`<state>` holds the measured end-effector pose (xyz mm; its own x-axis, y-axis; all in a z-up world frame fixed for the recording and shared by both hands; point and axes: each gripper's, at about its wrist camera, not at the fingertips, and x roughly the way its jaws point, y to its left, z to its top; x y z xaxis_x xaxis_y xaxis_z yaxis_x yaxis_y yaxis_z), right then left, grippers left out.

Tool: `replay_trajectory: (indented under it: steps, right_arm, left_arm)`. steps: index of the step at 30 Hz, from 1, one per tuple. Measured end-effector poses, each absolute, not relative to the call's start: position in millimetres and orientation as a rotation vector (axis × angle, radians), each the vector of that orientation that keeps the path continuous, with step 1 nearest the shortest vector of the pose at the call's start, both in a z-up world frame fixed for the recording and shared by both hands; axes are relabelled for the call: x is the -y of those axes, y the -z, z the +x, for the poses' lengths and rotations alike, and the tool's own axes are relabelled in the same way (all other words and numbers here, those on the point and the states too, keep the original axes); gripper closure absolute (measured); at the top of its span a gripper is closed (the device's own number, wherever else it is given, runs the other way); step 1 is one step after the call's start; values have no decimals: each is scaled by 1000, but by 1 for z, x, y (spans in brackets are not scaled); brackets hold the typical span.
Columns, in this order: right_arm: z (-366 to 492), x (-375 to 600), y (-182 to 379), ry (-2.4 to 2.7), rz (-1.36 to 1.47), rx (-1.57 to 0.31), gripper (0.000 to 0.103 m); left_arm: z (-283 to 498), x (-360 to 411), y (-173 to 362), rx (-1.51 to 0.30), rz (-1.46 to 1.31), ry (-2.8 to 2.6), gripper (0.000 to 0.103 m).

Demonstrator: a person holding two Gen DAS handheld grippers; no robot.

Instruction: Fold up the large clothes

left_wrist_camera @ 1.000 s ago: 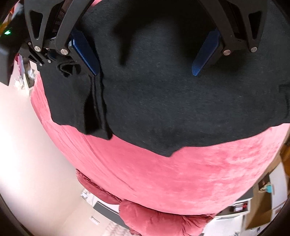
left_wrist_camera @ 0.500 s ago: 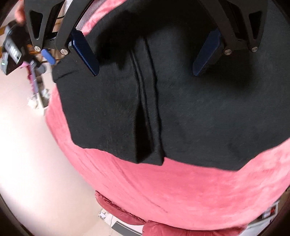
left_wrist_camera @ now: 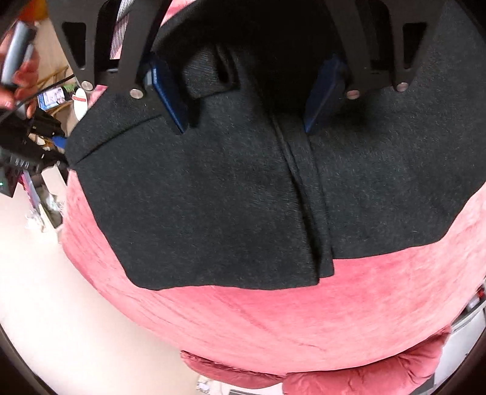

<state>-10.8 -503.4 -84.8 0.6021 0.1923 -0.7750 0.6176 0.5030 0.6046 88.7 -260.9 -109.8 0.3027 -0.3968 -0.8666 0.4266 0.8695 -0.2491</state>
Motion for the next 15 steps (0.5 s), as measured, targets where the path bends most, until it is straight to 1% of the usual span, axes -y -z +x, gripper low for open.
replay_trajectory:
  steps: [2,4,6,7,11,12,13,15]
  right_arm:
    - [-22,494,90,315,981,-935,74]
    - [-37,494,99,308,1008,-906,74]
    - [-44,500,104,300,1064,-865,74]
    - [-48,503,104,305,1059,-860,74]
    - [-38,480,91,368,894,-852,73]
    - [-41,478,90,384,892,-840,70]
    - [-46,476,90,407,914,-818,68]
    - [-55,473,93,442,979,-758,68]
  left_arm:
    - [87,258,113,-1134,14,555,26]
    - [91,250,115,-1121,-19,562,23]
    - [100,242,115,-1131,-82,572,15]
    - [105,234,113,-1139,-116,570,15]
    - [138,209,107,-1145,-306,500,15]
    - [149,204,106,-1149,-354,463,15]
    - [153,204,108,-1160,-364,446,15]
    - [167,217,119,-1248,-289,418,16]
